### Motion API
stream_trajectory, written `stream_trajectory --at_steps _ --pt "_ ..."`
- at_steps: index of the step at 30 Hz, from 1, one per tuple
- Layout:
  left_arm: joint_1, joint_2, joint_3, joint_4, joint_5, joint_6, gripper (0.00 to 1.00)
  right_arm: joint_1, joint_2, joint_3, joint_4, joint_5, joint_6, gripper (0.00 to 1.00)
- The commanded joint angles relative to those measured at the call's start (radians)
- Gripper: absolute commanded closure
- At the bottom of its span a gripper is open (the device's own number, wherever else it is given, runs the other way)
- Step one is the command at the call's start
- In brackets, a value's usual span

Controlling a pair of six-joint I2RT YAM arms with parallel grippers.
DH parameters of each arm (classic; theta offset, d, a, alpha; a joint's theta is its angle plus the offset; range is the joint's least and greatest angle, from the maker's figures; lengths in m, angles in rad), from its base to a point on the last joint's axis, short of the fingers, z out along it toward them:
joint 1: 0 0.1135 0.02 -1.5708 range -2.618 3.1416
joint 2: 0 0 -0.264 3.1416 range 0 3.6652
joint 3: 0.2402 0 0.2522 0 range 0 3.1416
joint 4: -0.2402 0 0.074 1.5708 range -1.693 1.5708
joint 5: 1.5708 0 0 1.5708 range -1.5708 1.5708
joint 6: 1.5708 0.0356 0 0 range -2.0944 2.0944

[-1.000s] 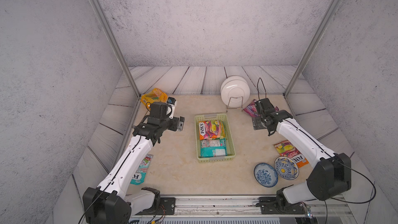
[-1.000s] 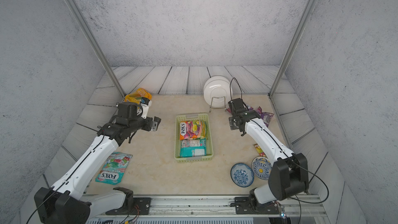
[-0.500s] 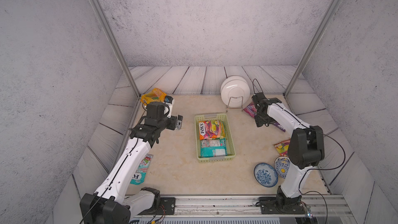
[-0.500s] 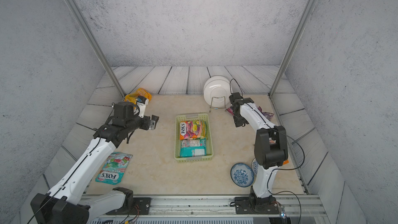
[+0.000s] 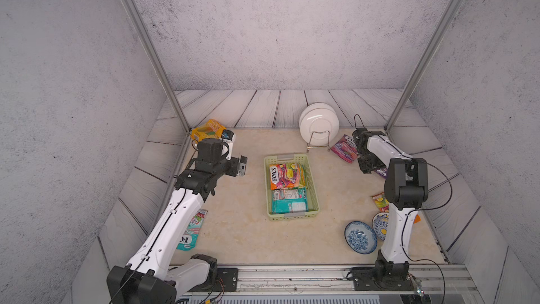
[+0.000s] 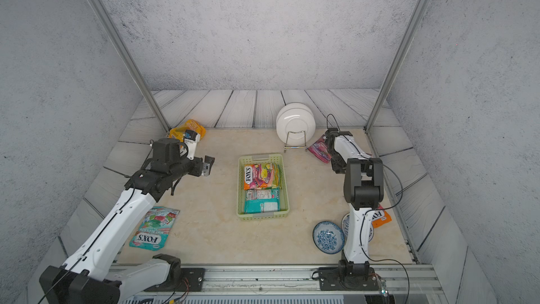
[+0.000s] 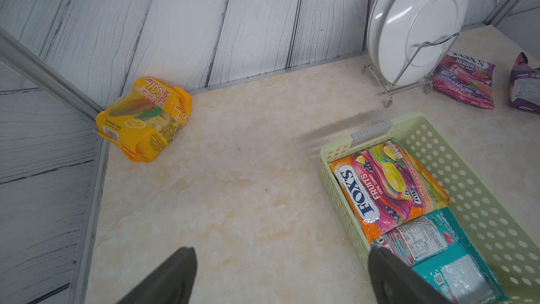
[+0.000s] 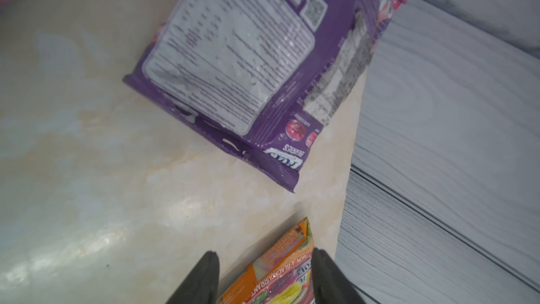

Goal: Put the candies in the basket
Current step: Pick up the candy at the center of the board.

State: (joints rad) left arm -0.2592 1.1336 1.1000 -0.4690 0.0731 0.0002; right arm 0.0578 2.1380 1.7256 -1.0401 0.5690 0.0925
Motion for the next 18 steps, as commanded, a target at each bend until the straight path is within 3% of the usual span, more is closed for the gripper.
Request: stream_trajectory --at_steps 1,6,18 --pt "0.001 -0.019 -0.004 0.001 -0.014 0.003 0.02 0.009 0.057 0.032 -0.037 -0.013 -0.007 0.45" --pt "-0.002 -0.019 -0.012 0.012 -0.032 0.011 0.02 0.002 0.144 0.128 -0.087 -0.008 -0.005 0.55" --pt "-0.003 -0.007 -0.006 0.008 -0.038 0.007 0.02 -0.016 0.213 0.197 -0.087 0.081 -0.025 0.55"
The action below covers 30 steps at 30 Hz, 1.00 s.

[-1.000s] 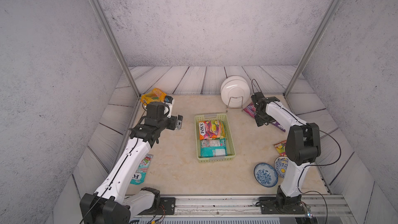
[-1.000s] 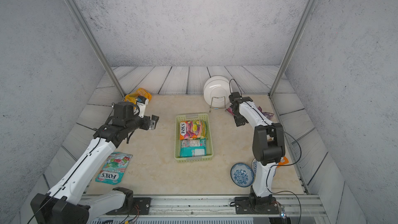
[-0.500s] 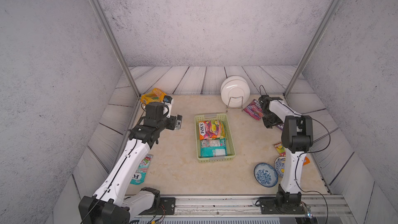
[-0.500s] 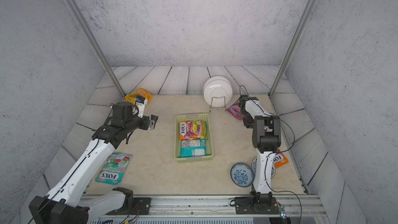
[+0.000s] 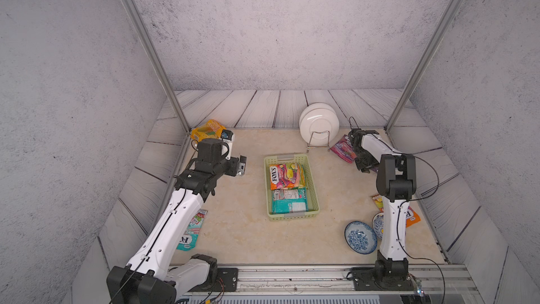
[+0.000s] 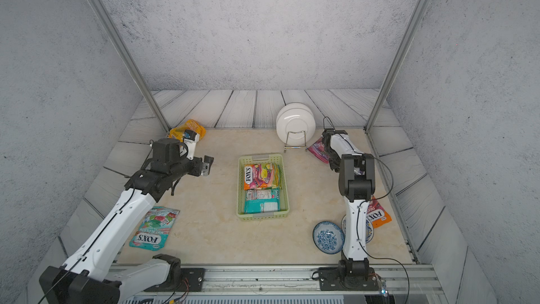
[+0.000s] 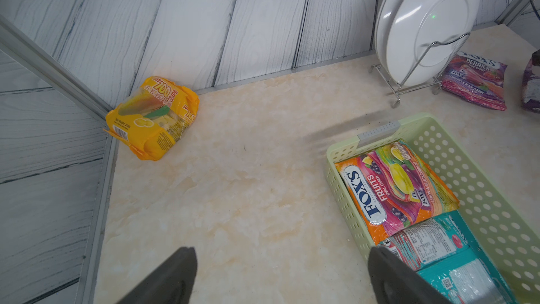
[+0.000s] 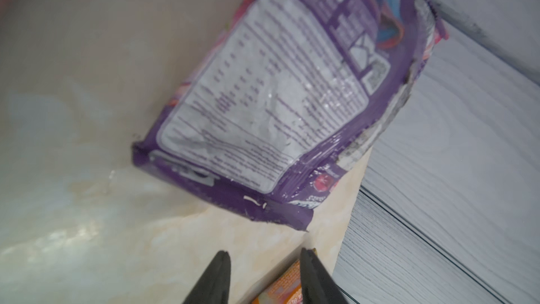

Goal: Put the candies in the basket
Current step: Pick up the candy at the center of the board.

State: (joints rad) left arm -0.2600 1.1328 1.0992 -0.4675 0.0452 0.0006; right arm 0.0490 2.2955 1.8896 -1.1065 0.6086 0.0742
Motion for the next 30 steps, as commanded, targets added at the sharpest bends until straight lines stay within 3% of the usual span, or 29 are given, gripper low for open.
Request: stream_trajectory --at_steps 1,8,19,30 --pt "-0.002 -0.007 -0.01 0.01 -0.01 0.008 0.02 -0.008 0.067 0.047 -0.024 0.043 -0.007 0.56" --pt "-0.004 -0.003 -0.008 0.01 -0.022 0.013 0.02 -0.012 0.141 0.125 -0.036 0.03 -0.018 0.59" --pt "-0.003 0.0 -0.003 0.008 -0.005 0.007 0.02 -0.005 0.13 0.108 -0.035 -0.049 -0.019 1.0" --pt "-0.003 -0.009 -0.01 0.014 -0.019 0.011 0.02 0.023 -0.054 0.023 -0.023 -0.18 0.014 1.0"
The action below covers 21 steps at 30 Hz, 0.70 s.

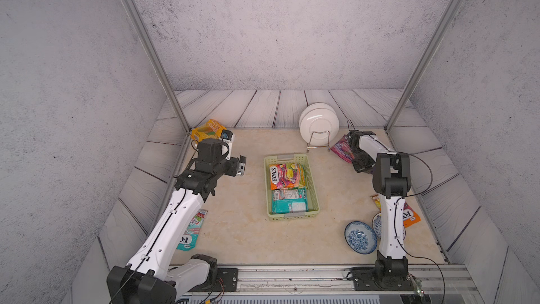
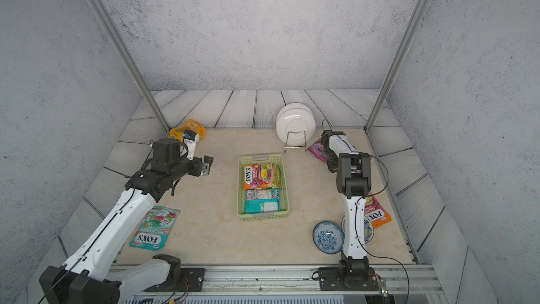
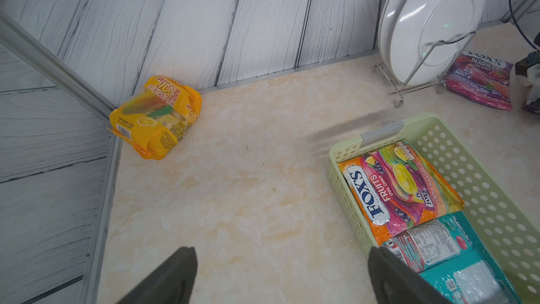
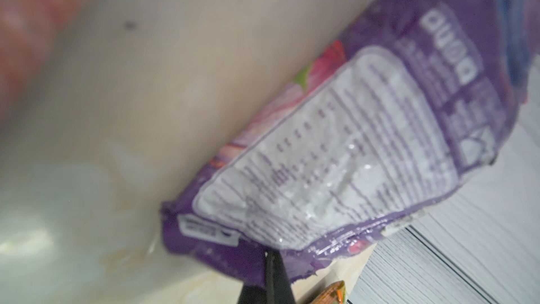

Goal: Put the candies in the basket
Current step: Pick up the candy at the center of the board.

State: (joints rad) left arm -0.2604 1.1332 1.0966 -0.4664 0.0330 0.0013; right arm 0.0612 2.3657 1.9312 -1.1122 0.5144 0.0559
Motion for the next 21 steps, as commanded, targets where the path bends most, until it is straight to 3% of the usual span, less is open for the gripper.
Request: stream_trajectory --at_steps 1,13,21 --pt "-0.003 -0.01 -0.011 0.018 -0.009 0.011 0.02 0.011 -0.136 -0.023 -0.02 -0.106 0.04 1.0" --pt "-0.004 -0.008 0.004 0.002 0.002 0.009 0.02 0.011 -0.369 -0.169 0.002 -0.358 0.128 1.0" --pt "-0.001 0.002 -0.003 0.004 0.012 0.027 0.02 0.013 -0.508 -0.243 -0.005 -0.458 0.147 1.0"
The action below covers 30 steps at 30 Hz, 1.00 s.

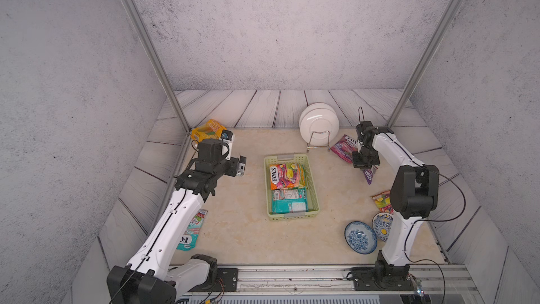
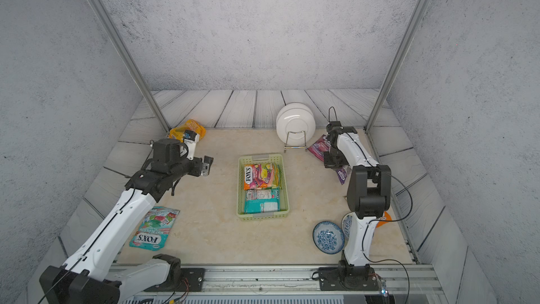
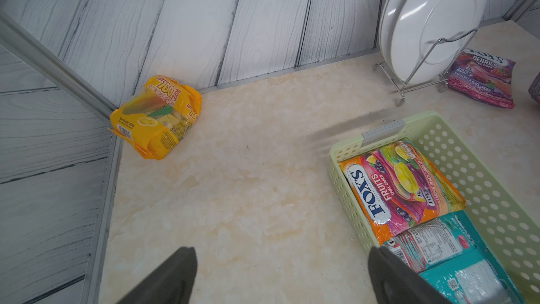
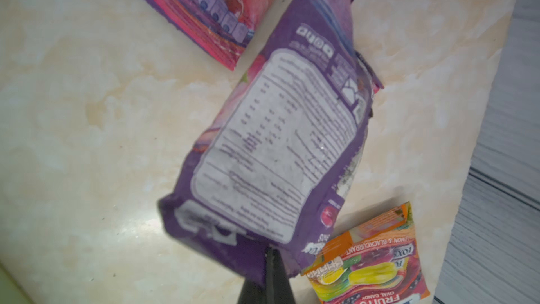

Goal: Put the candies in the basket
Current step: Pick up the candy at the center of the board.

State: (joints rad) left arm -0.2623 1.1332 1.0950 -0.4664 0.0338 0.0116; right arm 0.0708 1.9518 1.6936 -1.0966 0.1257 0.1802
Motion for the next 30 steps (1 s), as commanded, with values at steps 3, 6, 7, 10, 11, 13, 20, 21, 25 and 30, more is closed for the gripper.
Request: stream_trajectory --at_steps 3,6,7,10,11,13,20,21,25,30 --pt "0.003 0.007 -0.018 0.023 0.004 0.026 0.02 0.004 -0.151 -0.029 -0.013 -0.087 0.025 1.0" --pt "0.004 0.01 -0.011 0.011 0.024 0.02 0.02 0.004 -0.2 -0.046 -0.014 -0.134 0.037 1.0" --pt "0.007 0.011 -0.005 0.005 0.03 0.019 0.02 0.004 -0.21 -0.043 -0.025 -0.147 0.04 1.0" --pt "0.008 0.017 -0.019 0.022 0.019 0.026 0.02 0.01 -0.244 -0.045 -0.045 -0.167 0.039 1.0" --pt "0.008 0.017 -0.024 0.029 0.02 0.027 0.02 0.011 -0.262 -0.054 -0.041 -0.173 0.042 1.0" --pt "0.009 0.02 -0.019 0.021 0.027 0.024 0.02 0.014 -0.292 -0.066 -0.038 -0.197 0.049 1.0" --pt "0.014 0.028 -0.021 0.028 0.03 0.024 0.02 0.015 -0.382 -0.084 -0.057 -0.279 0.049 1.0" --pt "0.015 0.03 -0.014 0.02 0.038 0.02 0.02 0.015 -0.393 -0.088 -0.057 -0.294 0.051 1.0" --pt "0.023 0.034 -0.026 0.033 0.036 0.023 0.02 0.016 -0.424 -0.089 -0.082 -0.355 0.054 1.0" --pt "0.027 0.034 -0.025 0.028 0.059 0.019 0.02 0.021 -0.47 -0.086 -0.117 -0.453 0.075 1.0"
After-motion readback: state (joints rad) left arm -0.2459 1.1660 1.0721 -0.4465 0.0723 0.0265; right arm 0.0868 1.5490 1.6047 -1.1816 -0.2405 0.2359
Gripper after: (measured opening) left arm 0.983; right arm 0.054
